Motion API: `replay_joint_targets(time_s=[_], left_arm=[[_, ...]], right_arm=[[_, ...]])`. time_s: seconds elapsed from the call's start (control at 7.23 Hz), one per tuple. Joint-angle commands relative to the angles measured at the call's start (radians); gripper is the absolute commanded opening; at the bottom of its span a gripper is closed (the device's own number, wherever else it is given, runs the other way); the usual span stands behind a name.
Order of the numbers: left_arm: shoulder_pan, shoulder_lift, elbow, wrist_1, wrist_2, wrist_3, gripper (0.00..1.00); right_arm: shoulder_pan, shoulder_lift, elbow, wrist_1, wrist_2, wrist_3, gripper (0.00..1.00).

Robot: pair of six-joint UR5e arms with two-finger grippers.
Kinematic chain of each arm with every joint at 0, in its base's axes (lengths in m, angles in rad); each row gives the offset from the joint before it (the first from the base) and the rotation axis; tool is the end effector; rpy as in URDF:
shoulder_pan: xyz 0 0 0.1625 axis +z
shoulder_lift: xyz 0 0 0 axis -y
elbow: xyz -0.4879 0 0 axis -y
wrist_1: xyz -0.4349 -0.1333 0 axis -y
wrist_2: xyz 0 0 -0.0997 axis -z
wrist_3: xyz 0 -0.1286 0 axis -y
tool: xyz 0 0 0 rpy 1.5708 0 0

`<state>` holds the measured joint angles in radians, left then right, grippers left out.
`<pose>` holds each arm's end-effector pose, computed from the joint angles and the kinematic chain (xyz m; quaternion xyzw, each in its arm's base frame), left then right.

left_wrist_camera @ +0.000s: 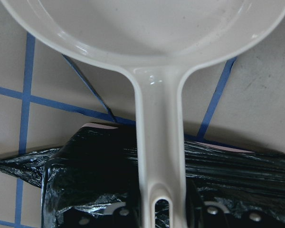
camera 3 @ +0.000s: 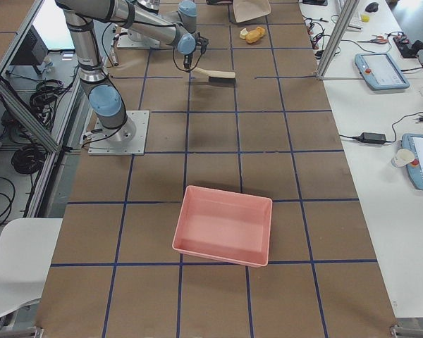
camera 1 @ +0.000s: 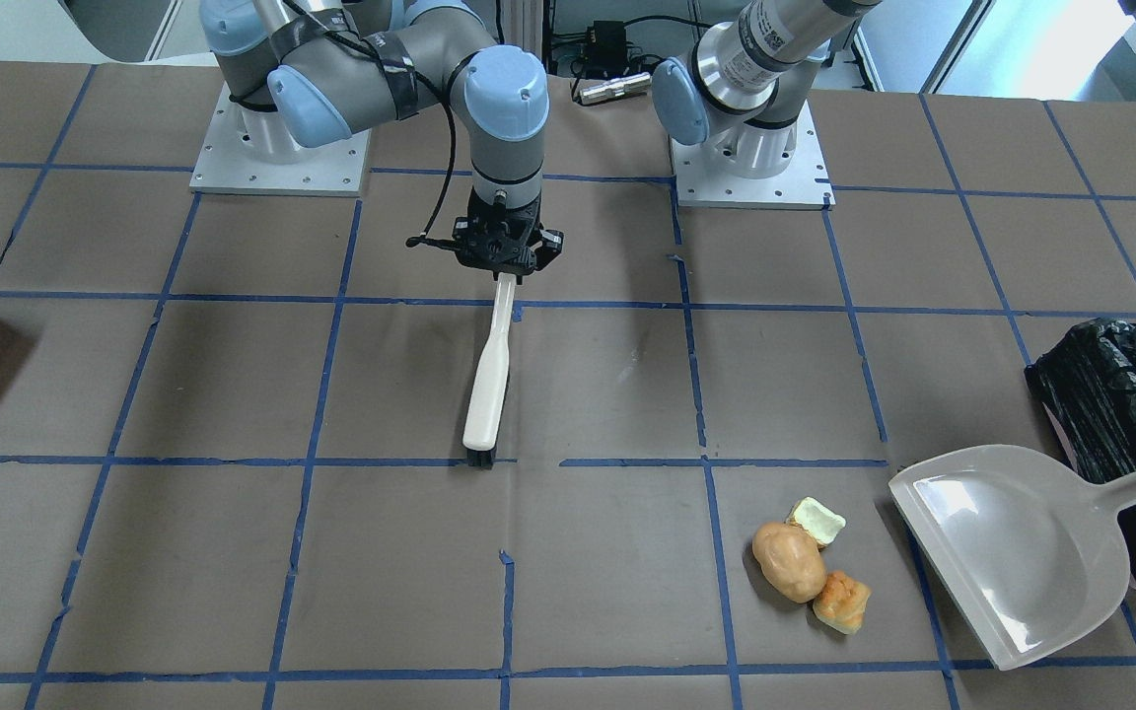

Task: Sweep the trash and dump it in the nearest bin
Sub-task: 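Lift the white brush with the right gripper and hold it above the table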

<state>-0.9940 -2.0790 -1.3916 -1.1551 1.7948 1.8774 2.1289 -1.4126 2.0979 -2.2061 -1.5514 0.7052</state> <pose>0.3262 -0.6935 0.3319 0.5972 0.7931 0.0906 0.0782 0.3835 -0.3579 0.2357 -0.0737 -0.9969 -0.0259 0.0069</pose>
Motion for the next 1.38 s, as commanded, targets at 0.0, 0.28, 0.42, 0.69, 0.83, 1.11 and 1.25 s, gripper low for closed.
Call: replay_joint_targets(time_s=[0.0, 0.28, 0.42, 0.69, 0.83, 1.11, 1.25], left_arm=[[0.0, -0.001, 0.002, 0.0, 0.0, 0.0, 0.0], [0.0, -0.001, 0.003, 0.0, 0.0, 0.0, 0.0], [0.0, -0.001, 0.003, 0.0, -0.002, 0.0, 0.0], [0.0, -0.001, 0.003, 0.0, -0.002, -0.001, 0.0], [0.0, -0.001, 0.002, 0.0, 0.0, -0.001, 0.0], [0.0, -0.004, -0.003, 0.014, 0.002, -0.003, 0.0], [0.0, -0.013, -0.006, 0.024, 0.029, 0.0, 0.0]], right_arm=[[-0.009, 0.0, -0.002, 0.0, 0.001, -0.003, 0.35], [-0.015, 0.001, -0.004, 0.0, 0.005, -0.009, 0.21], [-0.012, 0.001, -0.001, 0.0, 0.004, -0.01, 0.26], [-0.015, 0.0, -0.018, 0.0, -0.006, -0.009, 0.07], [-0.014, -0.002, -0.079, 0.015, -0.003, -0.006, 0.05], [-0.009, 0.001, -0.165, 0.049, 0.0, -0.038, 0.05], [-0.007, 0.014, -0.189, 0.043, -0.003, -0.087, 0.05]])
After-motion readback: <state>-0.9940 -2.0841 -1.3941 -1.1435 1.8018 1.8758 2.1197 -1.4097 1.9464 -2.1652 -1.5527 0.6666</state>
